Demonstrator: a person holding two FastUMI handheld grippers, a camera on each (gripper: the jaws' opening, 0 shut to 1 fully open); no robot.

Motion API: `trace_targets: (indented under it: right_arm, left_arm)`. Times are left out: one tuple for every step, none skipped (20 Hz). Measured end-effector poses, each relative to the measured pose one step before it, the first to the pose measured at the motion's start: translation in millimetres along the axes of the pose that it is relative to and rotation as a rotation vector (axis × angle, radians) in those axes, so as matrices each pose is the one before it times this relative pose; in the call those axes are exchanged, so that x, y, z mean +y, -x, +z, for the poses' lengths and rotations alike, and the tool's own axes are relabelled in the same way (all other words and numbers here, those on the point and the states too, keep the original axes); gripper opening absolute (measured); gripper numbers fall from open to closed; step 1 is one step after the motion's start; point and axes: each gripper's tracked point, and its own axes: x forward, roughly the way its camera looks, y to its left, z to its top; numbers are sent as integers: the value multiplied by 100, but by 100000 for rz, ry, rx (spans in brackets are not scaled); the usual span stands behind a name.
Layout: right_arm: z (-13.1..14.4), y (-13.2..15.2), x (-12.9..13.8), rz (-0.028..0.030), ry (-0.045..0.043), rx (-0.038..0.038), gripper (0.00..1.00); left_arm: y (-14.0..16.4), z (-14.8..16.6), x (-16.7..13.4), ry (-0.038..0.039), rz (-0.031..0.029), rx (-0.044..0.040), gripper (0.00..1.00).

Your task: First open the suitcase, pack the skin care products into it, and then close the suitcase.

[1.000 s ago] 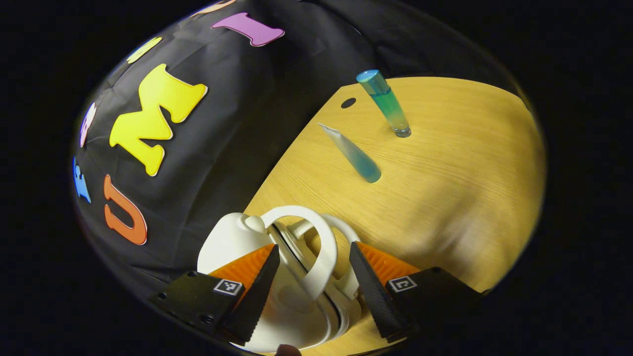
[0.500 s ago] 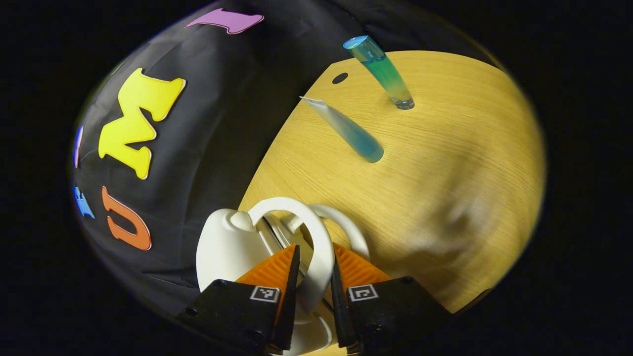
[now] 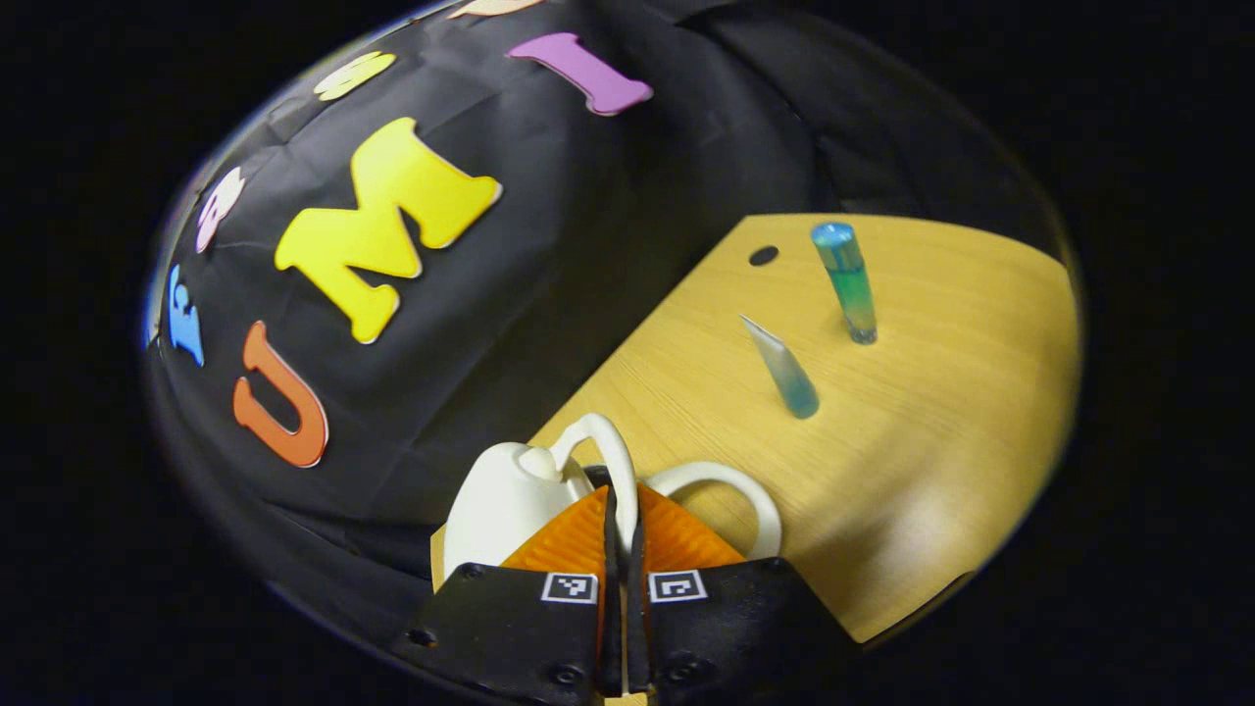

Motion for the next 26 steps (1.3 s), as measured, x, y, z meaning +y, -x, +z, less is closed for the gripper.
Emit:
trace_targets:
  right_arm:
    - [319,-57,911,1536,471,-725,80]
    - [260,-56,1056,1867,176,-295,78]
    - [168,-30,1124,2125,22,-51,78]
    - [223,-54,1102,1800,269,-157,80]
    - [223,-34,917,1549,271,-356,80]
    - [185,-65,1040,1509,243,11,78]
    - [159,-99,1222,2112,32,50,80]
    - [190,-126,1177,1847,405,-169,80]
    - [305,-245,861,964,646,-292,80]
    - [236,-146,844,1011,-56,102,80]
    - [181,3,1023,1336,-591,-25,80]
    - [353,-50,982,1025,54,-198,80]
    - [260,-59,807,819,895,-245,80]
    - [231,-40,774,728,1183,-209,80]
    - [218,61,730,715,882,-294,80]
    - [159,11,660,257,693,155,80]
    - [-114,-42,447,136,215,486,80]
    - [-106,2,476,-140,371,657,78]
    - [-44,39,528,42,877,649,79]
    - [-10,108,525,49,1258,415,79]
    - [15,66,451,30,1275,336,80]
    - [-156,4,460,209,1269,495,80]
    - [-145,-18,383,-83,1307,774,80]
    - [-336,12,449,20,1117,1139,80]
    - [-219,-54,421,198,674,1215,80]
    - [-182,-15,405,265,605,976,80]
  left_arm:
    - [846,568,1717,4571,2205,-3126,4]
    - [687,457,1879,4759,1699,-2934,4]
    - [552,349,1986,4947,1498,-2692,4]
    - [554,265,1973,5407,1337,-2337,4]
    - [988,383,1437,6780,782,-2213,4]
    - [644,164,1461,8695,-905,-3295,4]
    - [707,-282,1663,8655,-82,-1754,4]
    - [576,-1,1985,5815,1777,-2149,4]
    - [581,349,2354,2310,2580,-2208,4]
    - [609,400,2608,-293,2771,-2383,4]
    - [133,87,2060,-544,1163,-1369,4]
    - [157,-107,2092,-789,1297,-1210,4]
    - [98,-495,2047,-657,2897,225,4]
    - [-14,-698,2083,-20,2706,524,3]
    - [-26,-727,1772,969,2204,592,3]
    - [-144,-717,1802,1833,1994,581,3]
    - [-166,-858,1694,2371,1104,483,4]
    - [-231,-891,1533,2214,672,733,4]
    - [-322,-1315,1609,1876,702,2013,4]
    - [-403,-1421,1443,1885,527,2294,4]
    - [-216,-1551,1435,2533,302,1540,4]
    - [-416,-1429,1202,2618,26,1715,4]
    - [-760,-1608,1315,2481,631,2019,4]
    - [-640,-1544,1107,2804,597,2435,4]
    - [-806,-1539,1191,2347,632,2862,4]
    - [-536,-1411,689,2118,57,2717,4]
